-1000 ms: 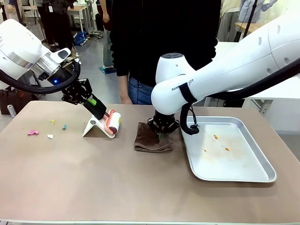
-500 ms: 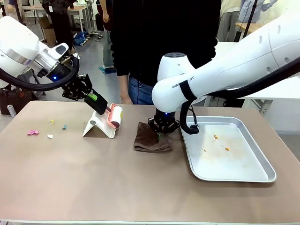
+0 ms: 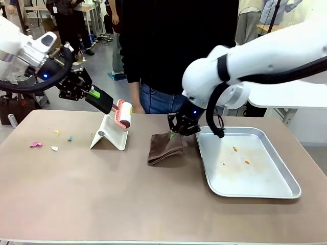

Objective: Clean the surface of the table.
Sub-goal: Hold the Lint Roller with your left hand and the towel with your right hand.

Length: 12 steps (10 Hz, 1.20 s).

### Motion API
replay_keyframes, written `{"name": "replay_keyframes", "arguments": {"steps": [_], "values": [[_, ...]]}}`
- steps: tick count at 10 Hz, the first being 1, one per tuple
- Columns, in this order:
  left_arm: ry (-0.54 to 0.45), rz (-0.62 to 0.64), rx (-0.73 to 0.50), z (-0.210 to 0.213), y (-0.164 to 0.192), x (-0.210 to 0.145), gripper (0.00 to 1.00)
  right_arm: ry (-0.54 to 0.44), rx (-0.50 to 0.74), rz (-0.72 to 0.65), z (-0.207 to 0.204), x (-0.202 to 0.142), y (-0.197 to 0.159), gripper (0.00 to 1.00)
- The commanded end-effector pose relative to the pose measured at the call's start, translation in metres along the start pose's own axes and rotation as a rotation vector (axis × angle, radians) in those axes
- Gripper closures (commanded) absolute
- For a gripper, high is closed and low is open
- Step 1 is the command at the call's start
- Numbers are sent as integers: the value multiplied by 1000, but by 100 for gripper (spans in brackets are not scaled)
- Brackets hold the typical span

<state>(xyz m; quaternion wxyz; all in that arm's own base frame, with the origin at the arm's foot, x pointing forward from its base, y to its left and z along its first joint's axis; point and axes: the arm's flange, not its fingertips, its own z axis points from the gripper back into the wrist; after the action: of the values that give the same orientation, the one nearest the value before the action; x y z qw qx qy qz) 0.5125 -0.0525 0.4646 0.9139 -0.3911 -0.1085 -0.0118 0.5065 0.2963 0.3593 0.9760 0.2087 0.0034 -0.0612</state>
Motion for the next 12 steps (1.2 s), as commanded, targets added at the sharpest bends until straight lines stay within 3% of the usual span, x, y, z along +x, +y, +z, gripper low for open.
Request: {"name": "replay_keyframes", "arguments": {"steps": [1,5,6,8,10,12], "values": [[11,-1,-94,22,8,-18,100,30,240,99,29,-31,-39,100],[163,69,-345,85,50,-25,100,67,549,311,80,-94,-105,100],[231,52,-451,111,75,-31,100,63,629,299,95,-108,-138,100],[208,75,-587,152,120,-42,100,6,777,188,126,-120,-205,100],[172,26,-551,173,156,-57,100,-55,988,116,166,-139,-273,100],[99,11,-544,196,194,-72,100,-117,1070,-1,208,-155,-326,100]]}}
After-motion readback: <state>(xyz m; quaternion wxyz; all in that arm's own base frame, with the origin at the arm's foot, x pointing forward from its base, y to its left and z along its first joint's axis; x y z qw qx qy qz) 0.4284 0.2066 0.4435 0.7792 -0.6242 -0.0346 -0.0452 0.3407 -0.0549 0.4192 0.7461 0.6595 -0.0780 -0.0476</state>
